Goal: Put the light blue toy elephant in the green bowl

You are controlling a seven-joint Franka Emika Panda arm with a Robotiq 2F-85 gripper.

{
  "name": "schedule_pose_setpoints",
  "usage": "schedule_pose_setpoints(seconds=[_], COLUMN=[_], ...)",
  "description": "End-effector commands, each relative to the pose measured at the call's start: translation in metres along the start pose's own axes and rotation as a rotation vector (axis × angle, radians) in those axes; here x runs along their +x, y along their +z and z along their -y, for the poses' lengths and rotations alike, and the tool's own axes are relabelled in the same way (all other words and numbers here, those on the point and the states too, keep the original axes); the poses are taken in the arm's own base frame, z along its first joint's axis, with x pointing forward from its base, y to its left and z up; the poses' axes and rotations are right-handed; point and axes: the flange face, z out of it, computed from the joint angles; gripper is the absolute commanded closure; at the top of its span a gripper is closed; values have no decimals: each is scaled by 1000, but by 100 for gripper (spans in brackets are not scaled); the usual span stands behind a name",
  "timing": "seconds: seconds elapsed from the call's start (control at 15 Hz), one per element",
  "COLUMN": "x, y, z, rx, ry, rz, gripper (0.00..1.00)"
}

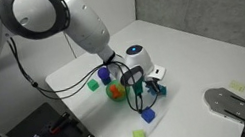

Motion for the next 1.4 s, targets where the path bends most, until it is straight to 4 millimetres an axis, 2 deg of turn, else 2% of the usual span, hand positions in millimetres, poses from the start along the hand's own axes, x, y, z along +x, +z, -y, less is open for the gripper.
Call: schedule_pose_setpoints(seconds=[0.0,0.2,0.4,0.67,0.8,0.93,1.0,1.07,1.2,1.33], x=[-6,-27,-62,-101,-115,-125,-128,-130,-128,-125], y=[-49,-76,-96,-113,-119,-122,-123,-122,-120,-121], z=[16,24,25,23,25,29,32,34,39,42], rx=[53,84,98,101,99,96,95,90,85,84], ry=[-19,-64,-119,-193,-222,-250,-263,-272,-283,-291], rz=[15,37,96,176,205,223,225,227,221,217], gripper=[91,90,91,90,84,90,81,53,46,29])
